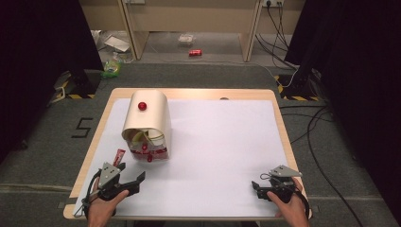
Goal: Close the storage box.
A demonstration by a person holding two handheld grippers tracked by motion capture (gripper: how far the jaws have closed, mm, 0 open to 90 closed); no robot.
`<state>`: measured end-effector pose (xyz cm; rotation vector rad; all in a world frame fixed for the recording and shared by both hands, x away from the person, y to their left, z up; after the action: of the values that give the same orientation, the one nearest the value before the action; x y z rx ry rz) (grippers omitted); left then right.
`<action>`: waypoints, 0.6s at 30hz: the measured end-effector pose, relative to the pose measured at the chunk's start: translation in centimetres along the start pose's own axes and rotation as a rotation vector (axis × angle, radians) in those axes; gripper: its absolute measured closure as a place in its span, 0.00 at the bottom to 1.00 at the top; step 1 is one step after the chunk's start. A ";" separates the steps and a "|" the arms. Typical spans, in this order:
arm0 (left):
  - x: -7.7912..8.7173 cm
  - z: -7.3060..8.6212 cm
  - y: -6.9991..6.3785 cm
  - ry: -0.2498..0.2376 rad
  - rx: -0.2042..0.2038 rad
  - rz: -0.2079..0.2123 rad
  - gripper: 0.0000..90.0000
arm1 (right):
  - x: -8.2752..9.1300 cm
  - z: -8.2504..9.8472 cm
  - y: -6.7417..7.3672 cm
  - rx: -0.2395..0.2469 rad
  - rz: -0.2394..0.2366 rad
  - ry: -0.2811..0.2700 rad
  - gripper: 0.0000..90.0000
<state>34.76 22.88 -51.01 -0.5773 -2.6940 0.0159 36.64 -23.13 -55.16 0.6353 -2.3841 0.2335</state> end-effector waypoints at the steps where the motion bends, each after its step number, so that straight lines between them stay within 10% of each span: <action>1: 0.1 0.1 -0.1 0.003 -0.001 0.004 0.17 | 0.0 0.0 0.0 0.000 0.000 0.000 0.13; 18: -0.2 2.4 -3.4 0.067 -0.046 0.084 0.17 | 0.0 0.0 0.0 0.000 0.001 0.000 0.13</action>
<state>32.72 19.87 -53.00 -0.6924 -2.6103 -0.0424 36.63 -23.13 -55.16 0.6344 -2.3841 0.2337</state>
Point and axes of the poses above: each handheld gripper's, and its own axes: x roughly backward along the jaws, z roughly out of its underside, y roughly to its left, the point moved 8 cm from there along -x, roughly forward along the jaws, and after that the axes turned 5 degrees about -y, right-handed, at the moved point
